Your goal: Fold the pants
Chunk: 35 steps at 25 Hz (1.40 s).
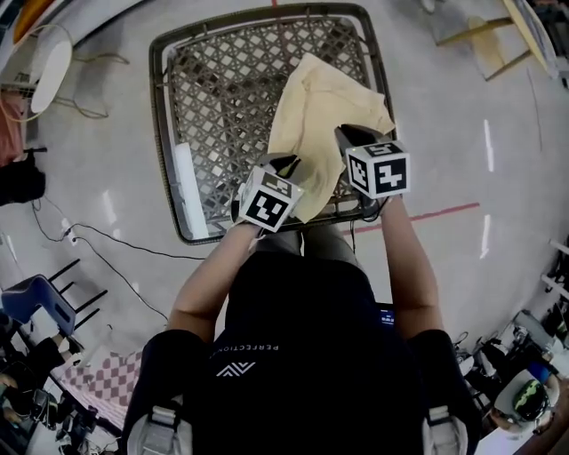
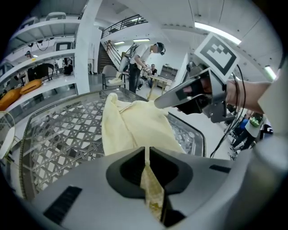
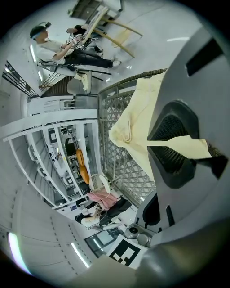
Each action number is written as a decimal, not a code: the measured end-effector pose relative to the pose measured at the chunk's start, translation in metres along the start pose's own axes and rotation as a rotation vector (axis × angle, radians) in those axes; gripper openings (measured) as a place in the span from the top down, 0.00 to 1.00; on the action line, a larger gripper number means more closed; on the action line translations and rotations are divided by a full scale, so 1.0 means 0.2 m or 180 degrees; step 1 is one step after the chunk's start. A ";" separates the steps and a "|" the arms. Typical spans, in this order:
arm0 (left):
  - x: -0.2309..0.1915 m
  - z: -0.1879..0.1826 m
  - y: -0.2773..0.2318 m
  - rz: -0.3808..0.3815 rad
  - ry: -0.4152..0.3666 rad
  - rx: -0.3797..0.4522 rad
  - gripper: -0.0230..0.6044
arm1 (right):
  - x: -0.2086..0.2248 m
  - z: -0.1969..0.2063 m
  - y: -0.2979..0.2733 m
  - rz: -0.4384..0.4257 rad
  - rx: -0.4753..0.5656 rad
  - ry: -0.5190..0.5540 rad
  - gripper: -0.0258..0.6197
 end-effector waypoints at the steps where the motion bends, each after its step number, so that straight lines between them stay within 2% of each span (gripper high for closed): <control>1: -0.02 0.00 0.00 -0.0061 -0.0007 -0.0028 0.91 | 0.01 -0.01 0.00 0.0002 0.0000 -0.0003 0.88; 5: -0.09 0.01 -0.02 -0.0242 -0.0097 -0.0197 0.91 | 0.07 -0.10 -0.06 -0.0041 0.0004 0.0025 0.88; 13: -0.19 0.05 0.01 -0.0450 0.0307 -0.0333 0.91 | 0.11 -0.25 -0.23 -0.0245 -0.0070 0.0243 0.88; 16: -0.22 0.00 0.03 -0.0566 0.0353 -0.0293 0.91 | 0.14 -0.30 -0.32 -0.0362 -0.0135 0.0286 0.88; 18: -0.20 -0.05 0.06 -0.0606 0.0311 -0.0164 0.91 | 0.15 -0.32 -0.38 -0.0427 -0.0182 0.0321 0.88; 22: -0.12 -0.19 0.08 -0.0388 0.0118 0.0046 0.91 | 0.17 -0.30 -0.50 -0.0569 -0.0376 0.0394 0.88; 25: -0.09 -0.21 0.00 -0.0229 0.0058 -0.0079 0.91 | 0.18 -0.32 -0.56 -0.0625 -0.0470 0.0462 0.88; 31: -0.19 -0.20 -0.11 -0.0254 0.0358 -0.0174 0.91 | 0.26 -0.37 -0.62 -0.0543 -0.0334 0.0439 0.88; 35: -0.23 -0.23 -0.12 -0.0341 0.0435 -0.0206 0.91 | 0.30 -0.40 -0.62 -0.0490 -0.0265 0.0435 0.88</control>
Point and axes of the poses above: the fingertips, and each gripper's own axes: y backward along the fingers, x to its right, z out of its underside, the point moved 10 cm from there along y, backward along the fingers, and after that the axes turned 6 degrees about -x, right-handed, at the moved point
